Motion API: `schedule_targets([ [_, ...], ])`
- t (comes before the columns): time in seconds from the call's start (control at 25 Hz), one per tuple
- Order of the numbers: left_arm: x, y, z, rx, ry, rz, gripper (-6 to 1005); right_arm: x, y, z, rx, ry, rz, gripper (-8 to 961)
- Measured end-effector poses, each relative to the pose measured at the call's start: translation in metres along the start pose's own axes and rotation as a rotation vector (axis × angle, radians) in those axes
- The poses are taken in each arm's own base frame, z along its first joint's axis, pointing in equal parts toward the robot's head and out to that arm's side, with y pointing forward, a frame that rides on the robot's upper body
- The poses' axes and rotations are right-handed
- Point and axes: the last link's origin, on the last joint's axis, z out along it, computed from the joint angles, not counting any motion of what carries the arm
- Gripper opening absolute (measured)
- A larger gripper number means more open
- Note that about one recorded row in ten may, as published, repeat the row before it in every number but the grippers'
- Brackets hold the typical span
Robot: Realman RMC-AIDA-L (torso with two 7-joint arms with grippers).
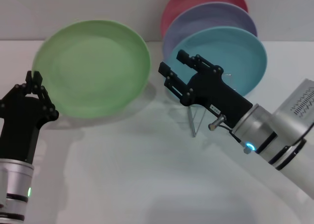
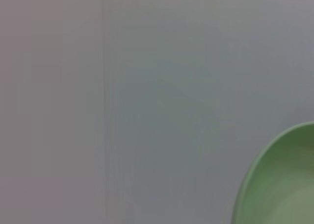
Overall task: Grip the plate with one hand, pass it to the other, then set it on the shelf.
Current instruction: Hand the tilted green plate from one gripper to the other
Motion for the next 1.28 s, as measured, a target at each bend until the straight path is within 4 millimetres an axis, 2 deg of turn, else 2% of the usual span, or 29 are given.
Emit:
schedule_targets([
  [0.4, 0.005, 0.012, -0.012, 0.004, 0.011, 0.111, 34, 0.003, 0.006, 0.018, -0.021, 0.055, 0.008, 543],
  [1.28, 0.005, 0.017, -0.022, 0.054, -0.028, 0.125, 35, 0.013, 0.012, 0.026, -0.045, 0.138, 0.005, 523],
])
